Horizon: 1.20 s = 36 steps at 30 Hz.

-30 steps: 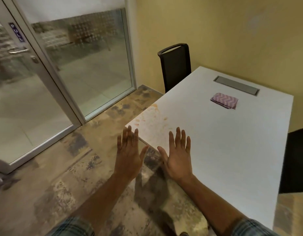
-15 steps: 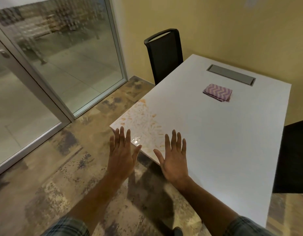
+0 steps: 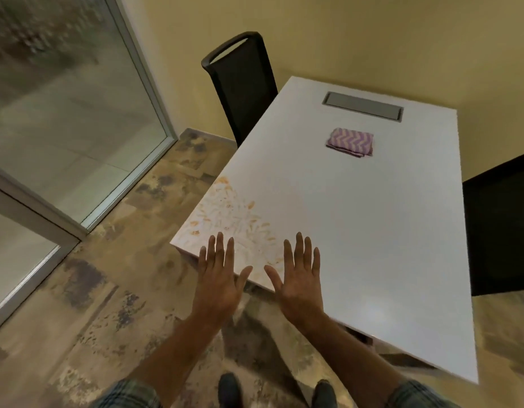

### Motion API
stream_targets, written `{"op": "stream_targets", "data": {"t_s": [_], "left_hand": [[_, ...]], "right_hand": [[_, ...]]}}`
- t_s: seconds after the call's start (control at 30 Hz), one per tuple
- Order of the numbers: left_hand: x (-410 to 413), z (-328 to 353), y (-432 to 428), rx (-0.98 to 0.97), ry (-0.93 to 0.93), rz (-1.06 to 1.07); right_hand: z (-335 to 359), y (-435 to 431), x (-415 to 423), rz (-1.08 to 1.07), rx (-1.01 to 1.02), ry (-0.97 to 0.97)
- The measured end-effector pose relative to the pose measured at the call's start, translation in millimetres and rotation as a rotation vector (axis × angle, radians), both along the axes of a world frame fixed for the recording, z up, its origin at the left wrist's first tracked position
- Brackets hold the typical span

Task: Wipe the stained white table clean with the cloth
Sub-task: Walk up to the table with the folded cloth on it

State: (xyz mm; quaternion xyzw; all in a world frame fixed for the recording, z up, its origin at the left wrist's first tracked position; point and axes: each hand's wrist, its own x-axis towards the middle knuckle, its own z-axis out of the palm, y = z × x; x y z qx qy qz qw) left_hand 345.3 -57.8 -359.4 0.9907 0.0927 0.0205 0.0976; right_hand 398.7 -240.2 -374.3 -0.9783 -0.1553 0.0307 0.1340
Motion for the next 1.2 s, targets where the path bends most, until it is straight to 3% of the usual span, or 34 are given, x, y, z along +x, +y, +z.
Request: {"op": "stream_targets", "data": {"t_s": [0.37,1.2], "left_hand": [[40,-17,42,-0.026,0.018,-0.177],[197,-27,18,-0.013,0.017,-0.214]], "right_hand": [[2,48,-2,-0.167,-0.042,0.039],[-19,20,122,-0.265,0.049,0.019]]}}
